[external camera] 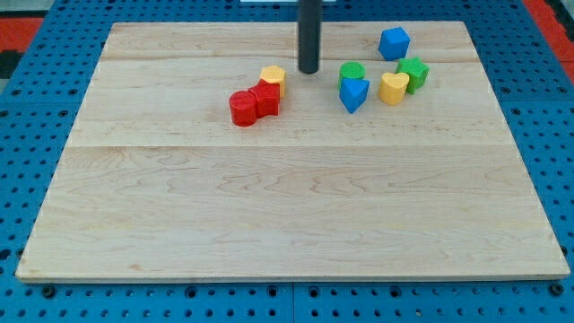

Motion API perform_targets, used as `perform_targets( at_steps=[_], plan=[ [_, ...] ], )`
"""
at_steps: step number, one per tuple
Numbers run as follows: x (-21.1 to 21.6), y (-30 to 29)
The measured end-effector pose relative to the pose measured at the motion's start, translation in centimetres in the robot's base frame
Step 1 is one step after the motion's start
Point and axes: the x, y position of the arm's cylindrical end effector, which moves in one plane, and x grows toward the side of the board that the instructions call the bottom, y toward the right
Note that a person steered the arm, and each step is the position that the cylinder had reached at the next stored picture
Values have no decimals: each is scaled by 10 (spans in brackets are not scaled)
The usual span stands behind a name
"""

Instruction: Move yellow heart to the bottom of the red star

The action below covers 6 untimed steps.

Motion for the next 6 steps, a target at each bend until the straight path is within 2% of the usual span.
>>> perform_targets(
  at_steps=[1, 2, 6],
  plan=[
    [-26, 70],
    [-4, 130],
    [87, 107]
  ],
)
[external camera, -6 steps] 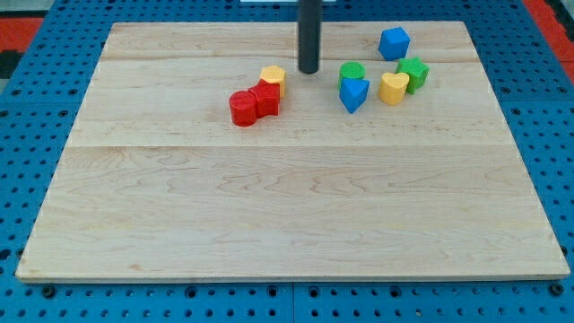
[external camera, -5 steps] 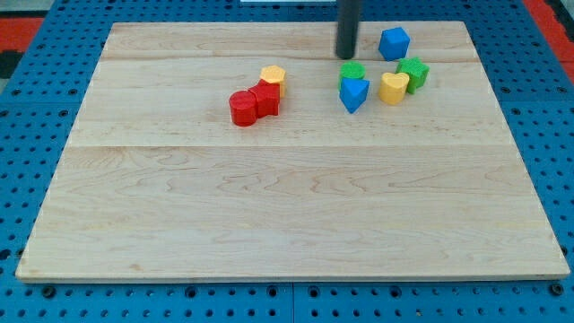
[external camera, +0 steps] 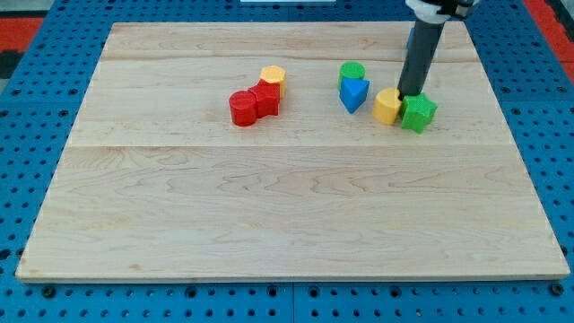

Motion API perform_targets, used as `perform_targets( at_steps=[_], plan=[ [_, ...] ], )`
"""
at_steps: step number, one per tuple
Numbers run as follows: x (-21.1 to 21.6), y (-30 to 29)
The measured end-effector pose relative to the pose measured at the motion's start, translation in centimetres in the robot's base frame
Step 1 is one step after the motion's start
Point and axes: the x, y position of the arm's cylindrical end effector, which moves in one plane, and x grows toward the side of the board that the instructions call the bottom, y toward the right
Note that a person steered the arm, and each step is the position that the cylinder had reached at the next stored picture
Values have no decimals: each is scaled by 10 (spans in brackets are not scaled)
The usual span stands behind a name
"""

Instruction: Move yellow heart to the bottom of the red star

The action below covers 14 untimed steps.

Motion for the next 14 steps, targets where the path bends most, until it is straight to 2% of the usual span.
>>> perform_targets(
  at_steps=[2, 4, 5, 6, 8, 9, 10, 11, 12, 14],
  plan=[
    [22, -77],
    [88, -92],
    [107, -90],
    [109, -104],
    [78, -174],
    [99, -182],
    [108, -217],
    [76, -219],
    [61, -186],
    [58, -156]
  ],
)
